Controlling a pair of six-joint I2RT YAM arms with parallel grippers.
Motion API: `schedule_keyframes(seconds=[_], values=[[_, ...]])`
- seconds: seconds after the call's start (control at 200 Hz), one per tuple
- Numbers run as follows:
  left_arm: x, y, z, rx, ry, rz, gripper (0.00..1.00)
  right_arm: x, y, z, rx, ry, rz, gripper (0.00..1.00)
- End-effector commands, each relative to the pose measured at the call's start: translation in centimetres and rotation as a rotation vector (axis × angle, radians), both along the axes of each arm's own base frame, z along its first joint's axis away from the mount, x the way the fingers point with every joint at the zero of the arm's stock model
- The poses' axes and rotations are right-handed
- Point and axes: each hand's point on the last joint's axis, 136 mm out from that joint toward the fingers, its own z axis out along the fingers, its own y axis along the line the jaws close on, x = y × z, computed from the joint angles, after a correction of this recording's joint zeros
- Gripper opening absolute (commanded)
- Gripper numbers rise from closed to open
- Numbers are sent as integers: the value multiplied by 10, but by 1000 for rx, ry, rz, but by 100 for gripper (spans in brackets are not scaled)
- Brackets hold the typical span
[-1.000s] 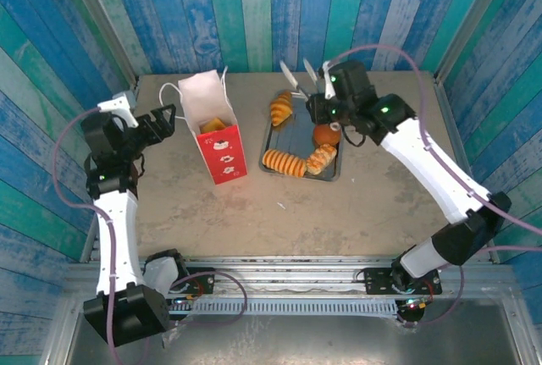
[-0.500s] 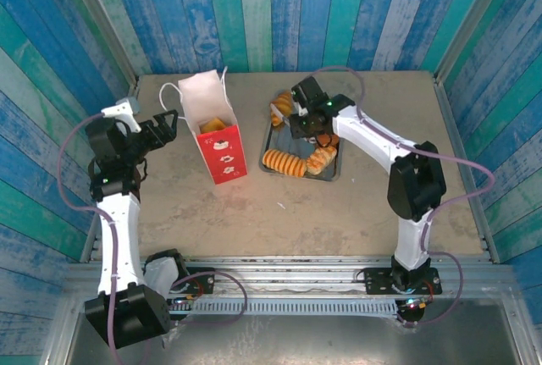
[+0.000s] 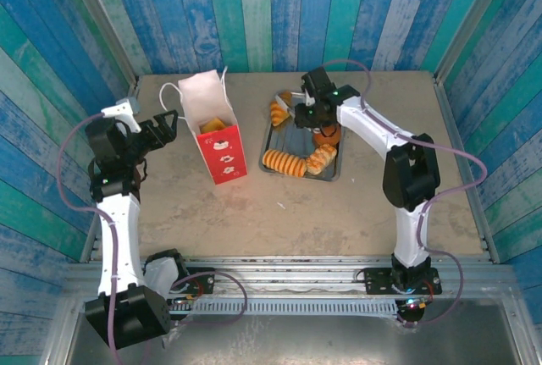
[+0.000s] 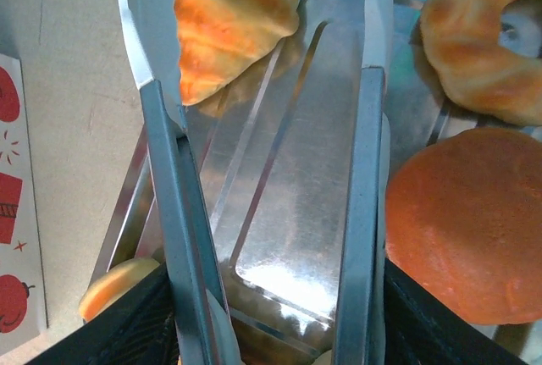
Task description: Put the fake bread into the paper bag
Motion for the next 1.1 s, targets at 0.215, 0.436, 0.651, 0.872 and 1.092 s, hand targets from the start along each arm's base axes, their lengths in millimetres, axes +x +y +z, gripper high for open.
schedule_keyframes(seconds=[0.215, 0.436, 0.651, 0.872, 1.092], values=[[-4, -1, 2, 18, -13, -3, 94, 3, 11, -1, 60, 15, 27, 58], [-5, -2, 2, 17, -10, -4, 94, 4, 13, -12, 74, 39, 33, 59], [-5, -2, 1, 19, -6, -5, 94, 7, 12, -19, 76, 51, 32, 59], [-4, -1, 0, 19, -5, -3, 94, 9, 17, -27, 99, 73, 42, 59], [-4, -1, 1, 22, -3, -3, 94, 13, 21, -33, 106, 86, 45, 59]])
